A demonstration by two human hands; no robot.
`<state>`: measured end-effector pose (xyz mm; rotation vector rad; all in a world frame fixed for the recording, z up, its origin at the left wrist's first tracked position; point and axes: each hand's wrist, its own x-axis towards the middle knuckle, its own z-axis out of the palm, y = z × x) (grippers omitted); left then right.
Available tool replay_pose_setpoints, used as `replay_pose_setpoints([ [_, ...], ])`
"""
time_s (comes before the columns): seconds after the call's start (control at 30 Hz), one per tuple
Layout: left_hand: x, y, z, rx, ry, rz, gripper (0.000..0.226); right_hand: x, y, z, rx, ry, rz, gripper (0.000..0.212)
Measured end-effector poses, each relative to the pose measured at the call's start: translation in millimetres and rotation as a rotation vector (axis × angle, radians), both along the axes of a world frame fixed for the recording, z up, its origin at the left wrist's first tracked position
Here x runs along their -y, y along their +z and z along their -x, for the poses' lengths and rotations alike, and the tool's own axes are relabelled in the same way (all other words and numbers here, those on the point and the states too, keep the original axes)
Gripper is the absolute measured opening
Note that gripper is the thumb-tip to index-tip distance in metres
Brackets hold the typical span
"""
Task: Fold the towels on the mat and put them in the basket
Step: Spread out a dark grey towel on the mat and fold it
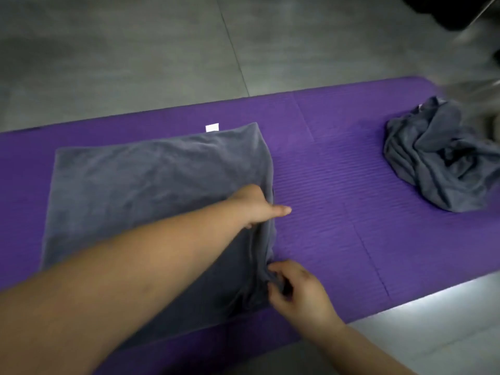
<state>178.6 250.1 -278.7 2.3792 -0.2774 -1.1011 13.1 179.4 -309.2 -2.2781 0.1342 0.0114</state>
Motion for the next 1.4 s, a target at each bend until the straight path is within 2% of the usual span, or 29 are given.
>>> replay_pose_setpoints([
  [0.1,16,-10,-4,0.179,-0.026,-0.13,0.041,-4,0,-5,0.085,0.037,0.038,0.024],
  [0.2,-10,-10,-12,0.211,0.0,-0.153,0.033,-14,4,-15,0.139,0.116,0.064,0.023],
  [0.4,-147,6,-32,0.268,0.218,-0.128,0.03,-90,24,-67,0.085,0.505,0.212,0.024],
  [0.53,-265,-5,-24,0.175,0.416,-0.118,0.016,-172,29,-95,-0.037,0.808,0.214,0.017],
  [0.6,-313,-21,-15,0.114,0.48,-0.13,0.028,-214,20,-100,-0.03,0.88,0.25,0.009],
  [0.67,-344,-39,-5,0.072,0.531,-0.117,0.039,-250,2,-95,-0.046,0.922,0.266,0.021],
  [0.7,-352,-46,-2,0.083,0.57,-0.086,0.043,-266,-4,-94,-0.119,0.945,0.27,0.023],
  [0.8,-351,-53,-9,0.278,0.638,0.041,0.04,-300,-11,-86,-0.439,0.855,0.356,0.027],
  [0.83,-346,-53,-18,0.355,0.639,0.082,0.035,-305,-17,-78,-0.453,0.786,0.354,0.026],
  [0.9,-334,-53,-44,0.484,0.567,0.139,0.024,-310,-24,-62,-0.326,0.689,0.426,0.029],
  [0.97,-318,-54,-79,0.533,0.477,0.157,0.024,-307,-29,-50,-0.363,0.572,0.42,0.045],
  [1.07,-295,-58,-132,0.496,0.439,0.198,0.037,-299,-41,-40,-0.267,0.521,0.485,0.047],
  [1.13,-281,-63,-155,0.42,0.296,0.19,0.053,-296,-45,-39,-0.213,0.499,0.509,0.051],
  [1.23,-270,-68,-172,0.385,0.12,0.048,0.049,-300,-46,-41,-0.179,0.448,0.522,0.05],
  [1.3,-268,-69,-175,0.435,0.148,0.004,0.042,-301,-46,-39,-0.205,0.424,0.497,0.051],
  [1.4,-268,-69,-173,0.467,0.2,0.066,0.046,-296,-52,-32,-0.181,0.396,0.478,0.055],
])
